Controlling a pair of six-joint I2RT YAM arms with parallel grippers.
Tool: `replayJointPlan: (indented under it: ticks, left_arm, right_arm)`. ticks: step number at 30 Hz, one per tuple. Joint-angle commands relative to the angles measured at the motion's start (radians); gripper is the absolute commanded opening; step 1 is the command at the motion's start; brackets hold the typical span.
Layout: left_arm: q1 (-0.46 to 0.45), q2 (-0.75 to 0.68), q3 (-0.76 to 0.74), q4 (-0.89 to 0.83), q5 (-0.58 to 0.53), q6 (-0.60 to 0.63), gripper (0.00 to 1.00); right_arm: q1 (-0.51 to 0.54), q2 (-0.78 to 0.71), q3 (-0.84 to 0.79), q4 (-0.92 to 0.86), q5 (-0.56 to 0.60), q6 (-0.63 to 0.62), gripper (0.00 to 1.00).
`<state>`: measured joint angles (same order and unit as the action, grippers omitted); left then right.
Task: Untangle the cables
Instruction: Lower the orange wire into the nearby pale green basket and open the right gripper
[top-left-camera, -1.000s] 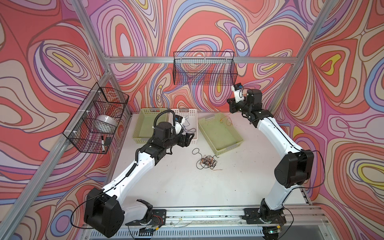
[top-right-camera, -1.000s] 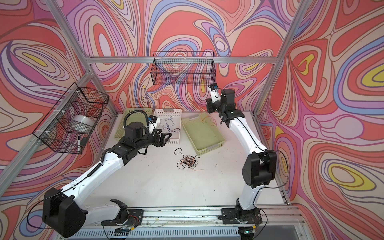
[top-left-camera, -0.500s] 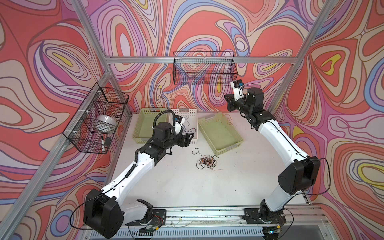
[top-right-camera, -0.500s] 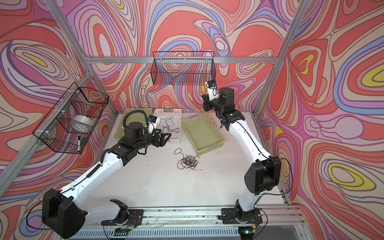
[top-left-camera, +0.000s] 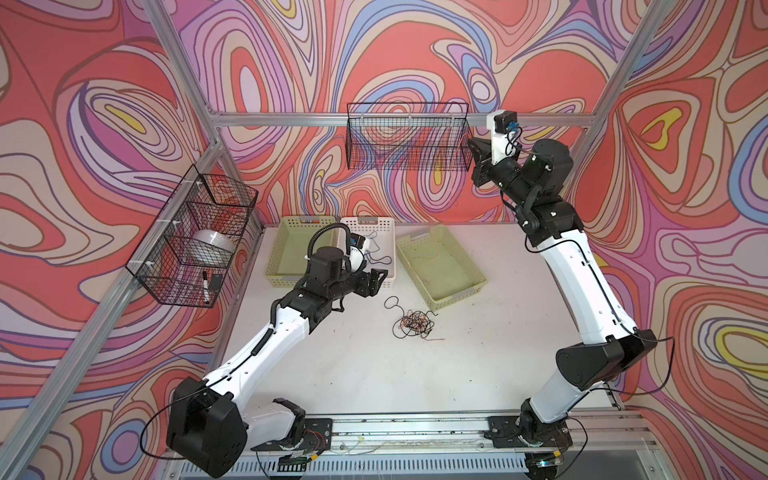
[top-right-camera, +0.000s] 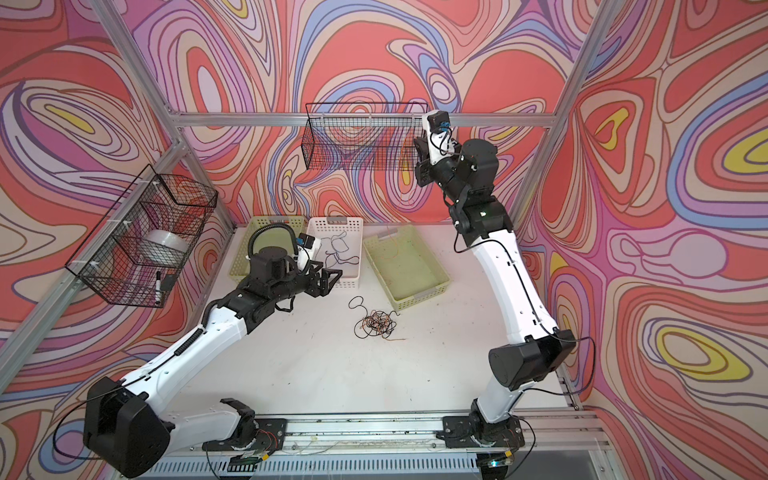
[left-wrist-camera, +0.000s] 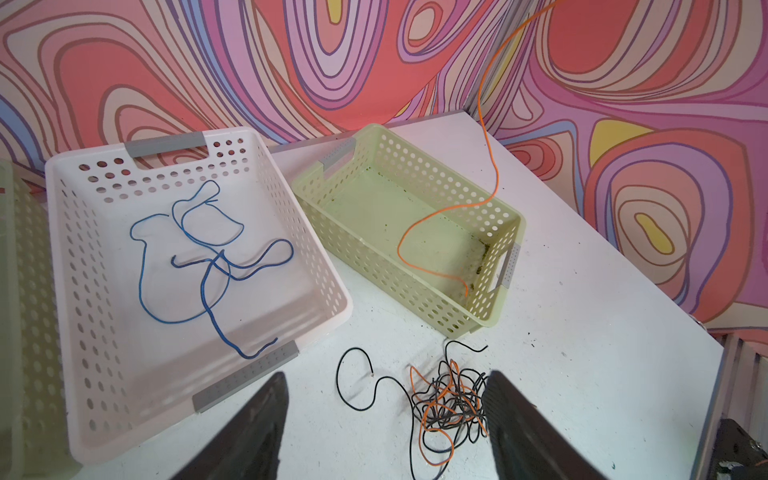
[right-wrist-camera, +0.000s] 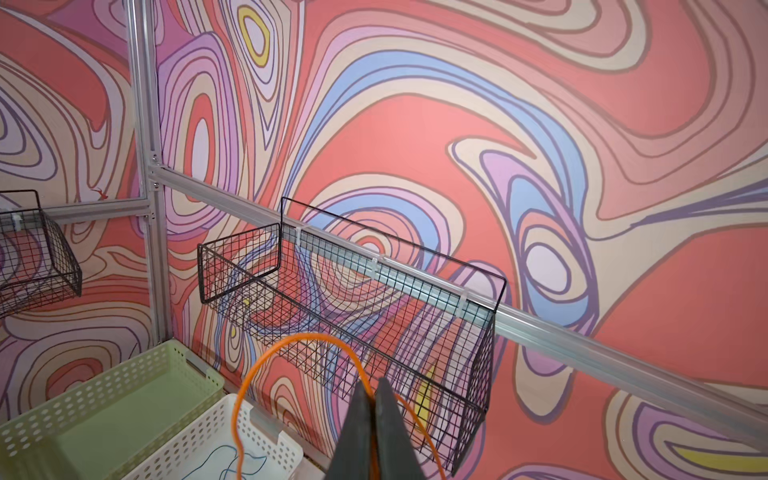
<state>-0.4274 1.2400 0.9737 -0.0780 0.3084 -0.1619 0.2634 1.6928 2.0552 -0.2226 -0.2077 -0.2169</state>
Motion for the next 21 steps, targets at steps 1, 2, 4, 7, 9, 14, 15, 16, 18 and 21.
replayJointPlan:
  ticks: [1,2,4,7,9,14,15,16,18,21]
  left_arm:
    - [-0.006,-0.036,-0.014,0.002,-0.014,-0.008,0.76]
    - [-0.006,-0.04,-0.016,0.001,-0.015,-0.006,0.76]
    - [-0.006,-0.045,-0.019,-0.001,-0.019,-0.004,0.76]
    - [-0.006,-0.051,-0.022,-0.005,-0.02,-0.002,0.76]
    - [-0.005,-0.051,-0.024,-0.007,-0.02,-0.002,0.76]
    - [-0.005,-0.05,-0.027,-0.008,-0.019,-0.001,0.76]
    - [-0.005,-0.05,-0.027,-0.008,-0.019,-0.001,0.76]
    - [-0.005,-0.051,-0.027,-0.009,-0.019,0.0,0.76]
    - [-0.005,-0.052,-0.03,-0.01,-0.019,-0.001,0.76]
    - [-0.005,-0.054,-0.035,-0.012,-0.019,-0.001,0.76]
  right_arm:
    - [0.005,0.034,0.017,-0.038,0.03,-0.035,0.0]
    - [0.005,0.037,0.015,-0.039,0.03,-0.036,0.0]
    - [0.005,0.039,0.011,-0.038,0.03,-0.035,0.0]
    - [0.005,0.043,0.01,-0.037,0.029,-0.038,0.0]
    - [0.004,0.046,0.008,-0.035,0.026,-0.044,0.0]
    - [0.005,0.055,-0.012,-0.043,0.036,-0.054,0.0]
    - [0.005,0.056,-0.022,-0.041,0.04,-0.057,0.0]
    - [0.005,0.057,-0.033,-0.038,0.046,-0.061,0.0]
    - [0.005,0.063,-0.045,-0.044,0.053,-0.072,0.0]
    - [0.005,0.073,-0.064,-0.073,0.056,-0.079,0.0]
